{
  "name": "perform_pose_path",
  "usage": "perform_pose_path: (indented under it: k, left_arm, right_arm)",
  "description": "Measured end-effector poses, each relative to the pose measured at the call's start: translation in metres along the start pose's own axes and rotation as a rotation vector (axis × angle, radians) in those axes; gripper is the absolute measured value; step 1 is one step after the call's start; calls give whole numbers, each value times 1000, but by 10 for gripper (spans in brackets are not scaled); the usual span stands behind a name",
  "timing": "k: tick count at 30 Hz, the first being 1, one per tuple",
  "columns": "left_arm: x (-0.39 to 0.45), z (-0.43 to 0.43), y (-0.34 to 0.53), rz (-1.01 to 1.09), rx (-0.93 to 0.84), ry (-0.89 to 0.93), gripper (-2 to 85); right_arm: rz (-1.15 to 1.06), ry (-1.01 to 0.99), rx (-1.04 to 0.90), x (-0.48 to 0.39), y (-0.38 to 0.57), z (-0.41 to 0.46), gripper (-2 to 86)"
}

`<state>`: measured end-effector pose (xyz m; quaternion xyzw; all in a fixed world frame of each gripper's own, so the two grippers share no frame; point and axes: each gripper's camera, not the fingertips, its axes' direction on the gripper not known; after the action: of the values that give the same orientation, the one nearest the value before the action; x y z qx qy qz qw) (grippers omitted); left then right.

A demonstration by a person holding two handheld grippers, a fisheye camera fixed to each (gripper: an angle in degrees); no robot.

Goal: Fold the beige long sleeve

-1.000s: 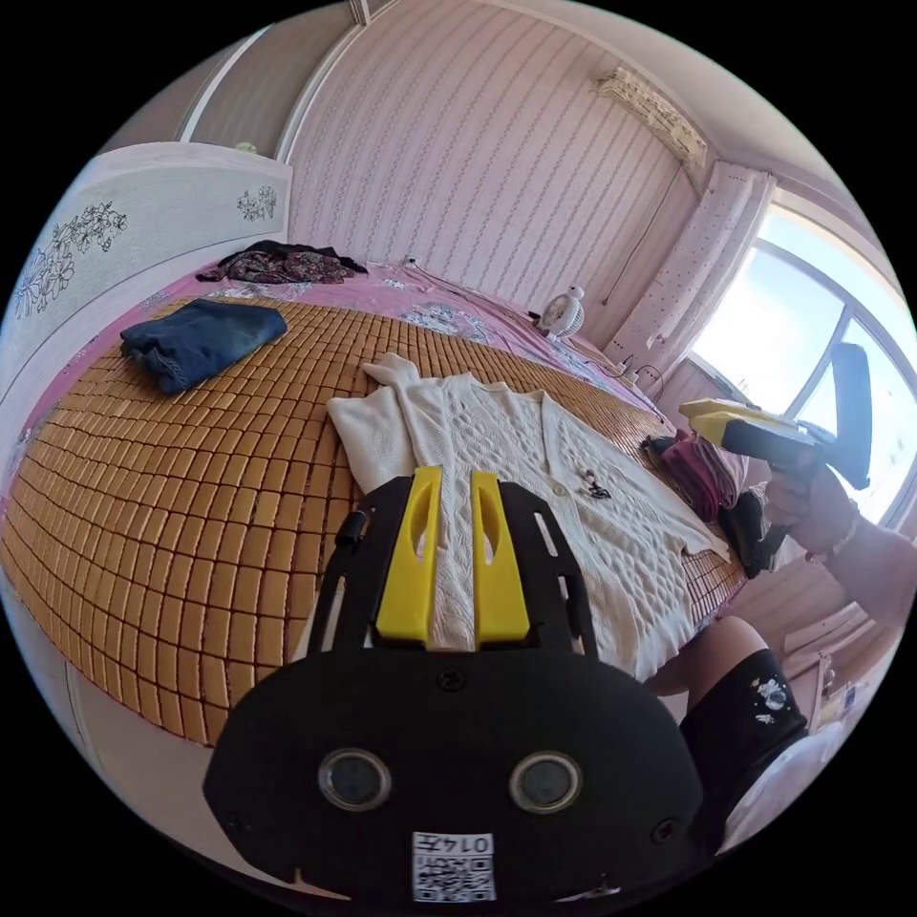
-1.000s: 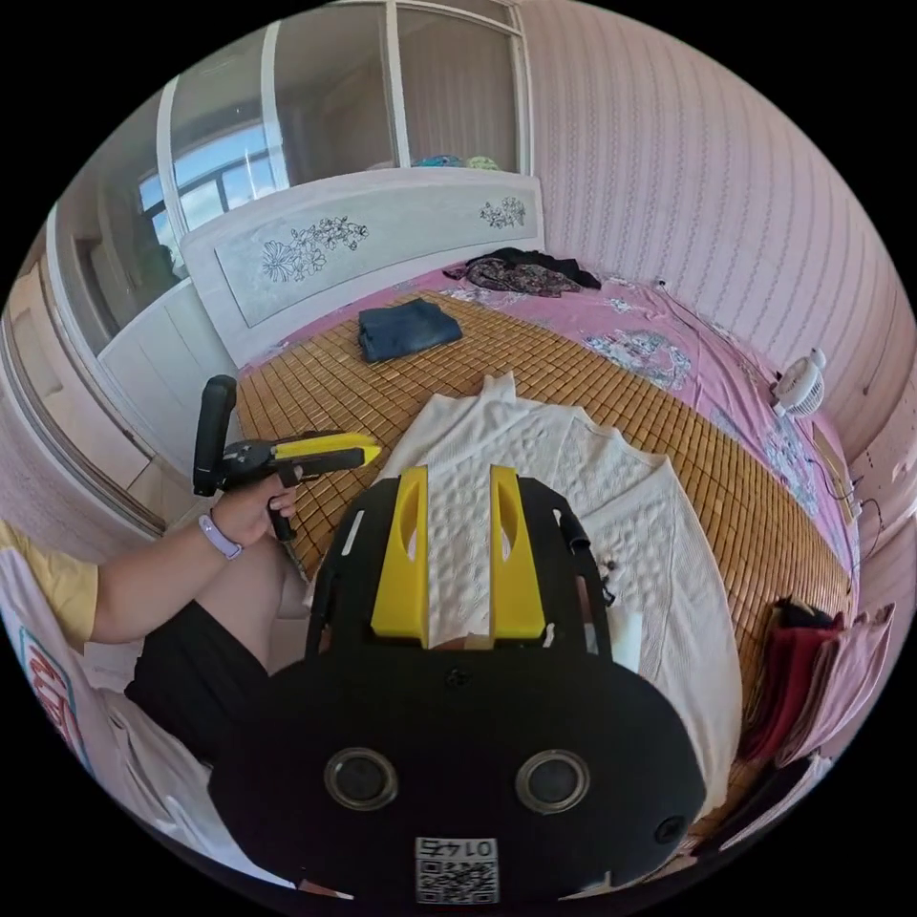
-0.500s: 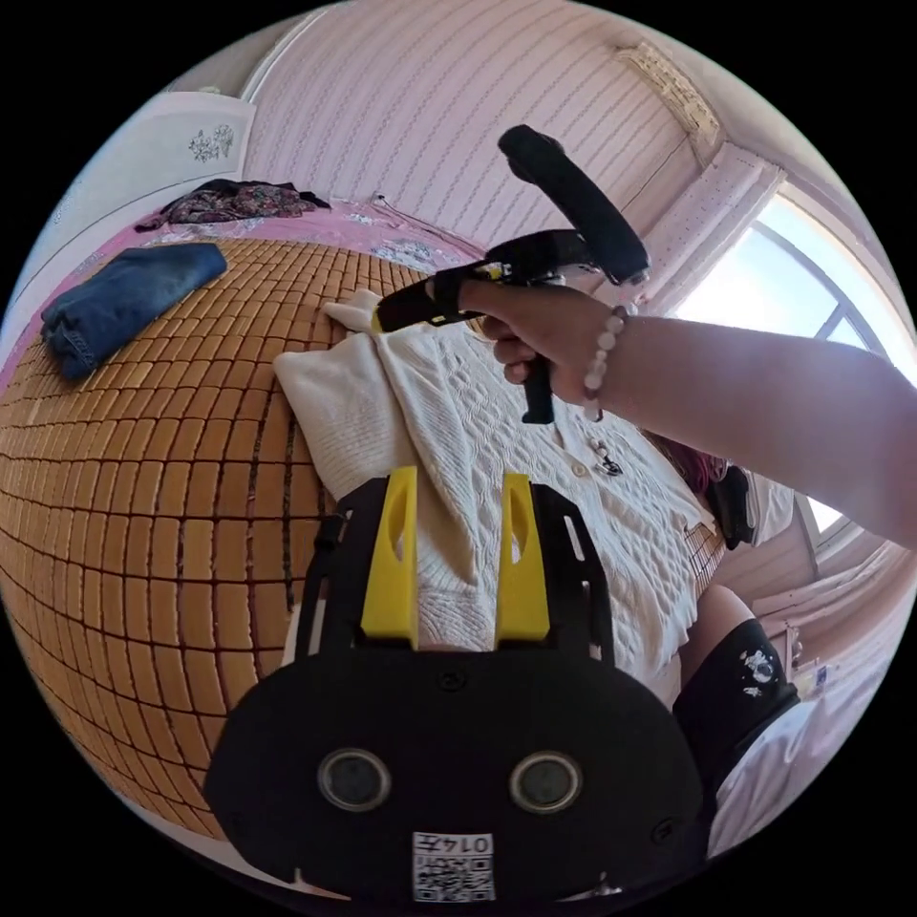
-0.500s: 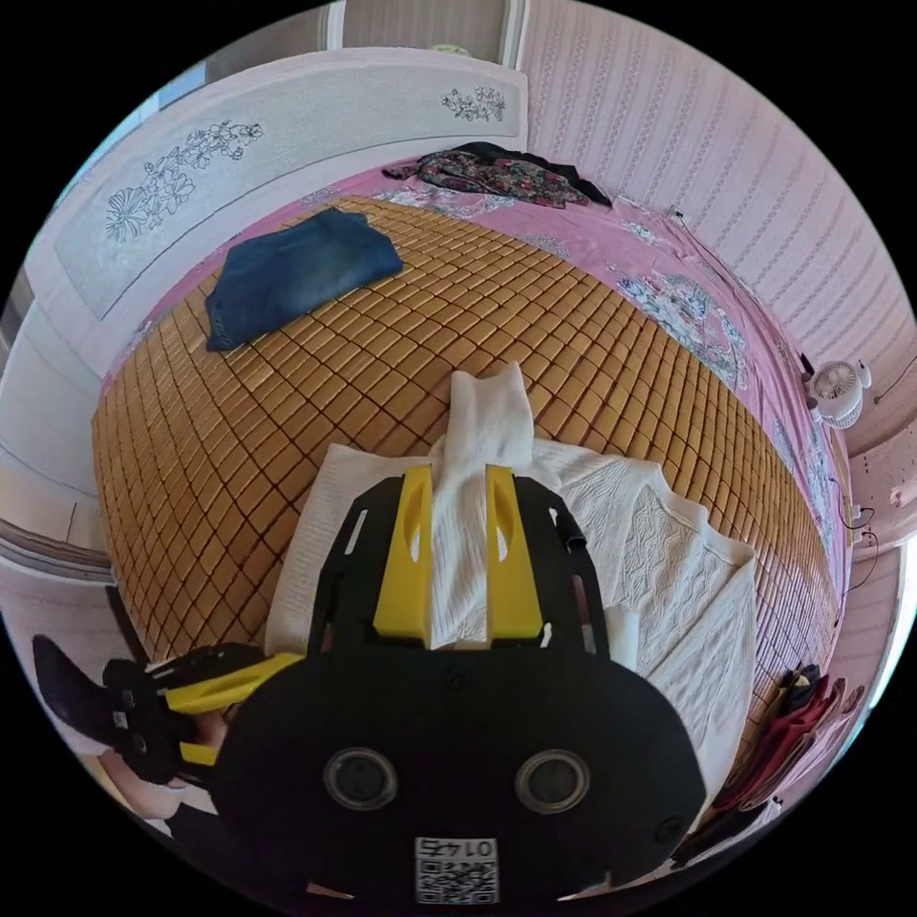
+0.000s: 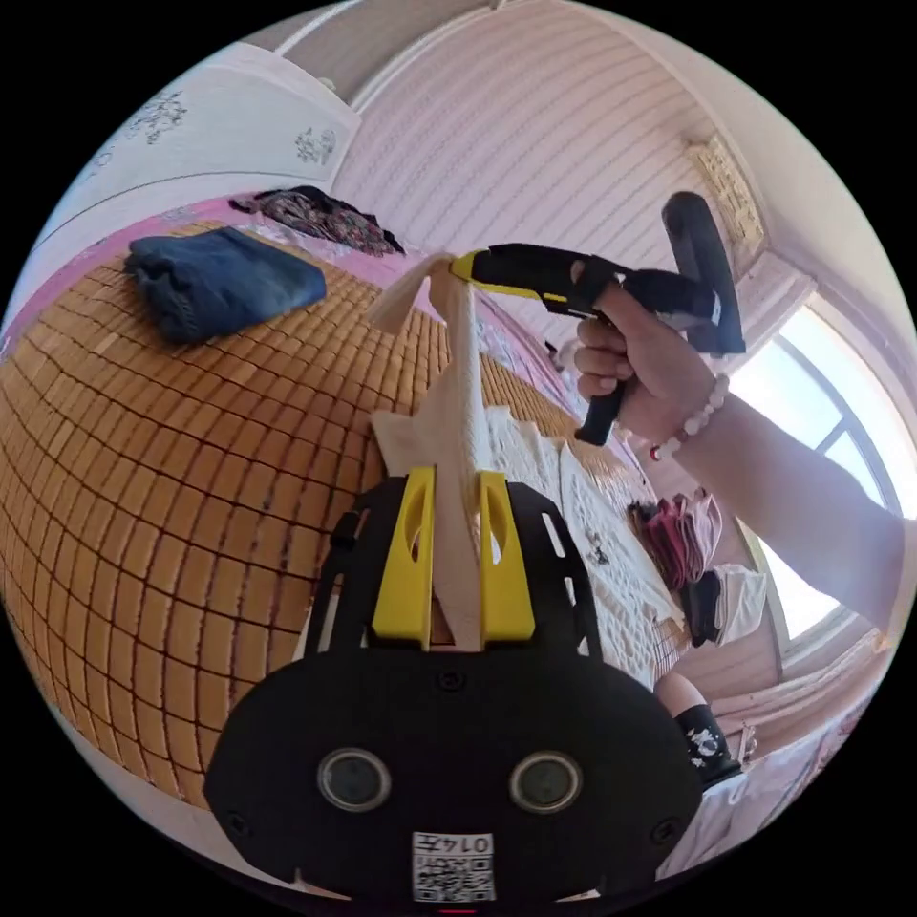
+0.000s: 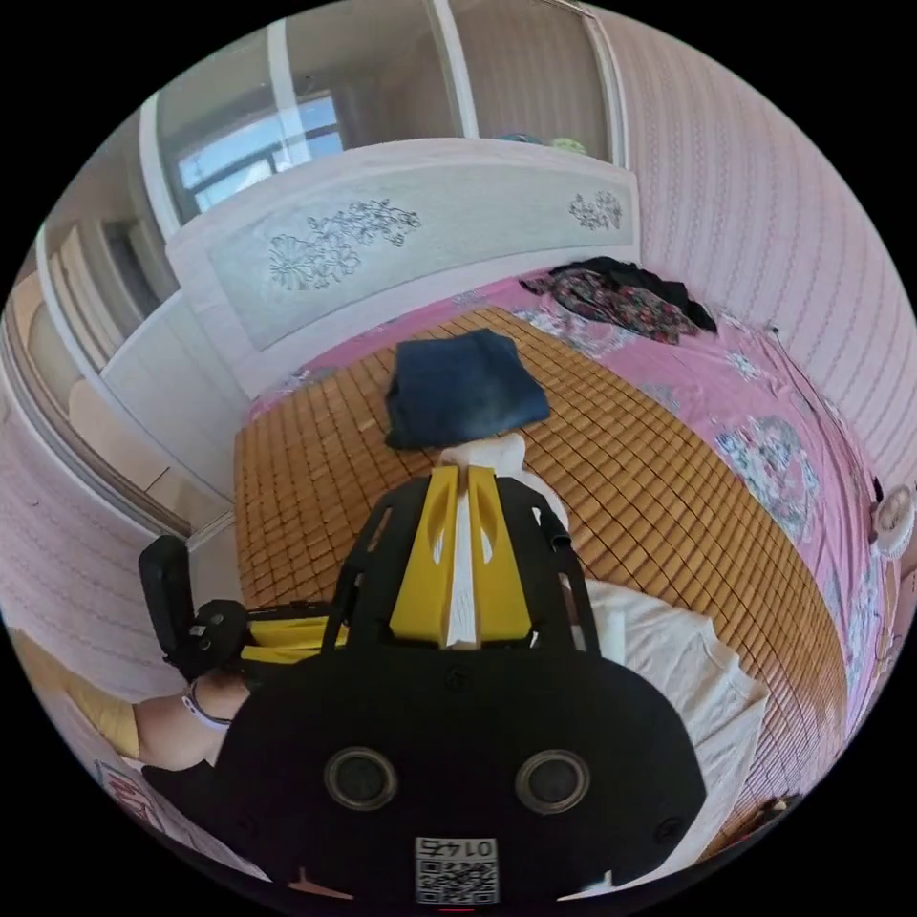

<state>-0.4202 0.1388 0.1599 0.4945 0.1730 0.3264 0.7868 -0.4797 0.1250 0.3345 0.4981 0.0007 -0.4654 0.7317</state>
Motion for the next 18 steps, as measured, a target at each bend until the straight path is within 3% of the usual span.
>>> perform_pose_path:
  k: [2,6,11,18]
  left_arm:
    - [-19,-43,-5,-40,135,-2,78]
    - [-76,-123,24,-236,383,-215,77]
    - [-133,-141,50,-474,406,-202,81]
    - [-140,-116,21,-488,291,-395,115]
  right_arm:
    - [-114,-157,49,-50,-26,-4,52]
    - [-281,-207,9,-106,-35,8,70]
    - [-306,-159,-73,-107,-1,20,72]
    - [-268,-76,-215,-93,91,28,74]
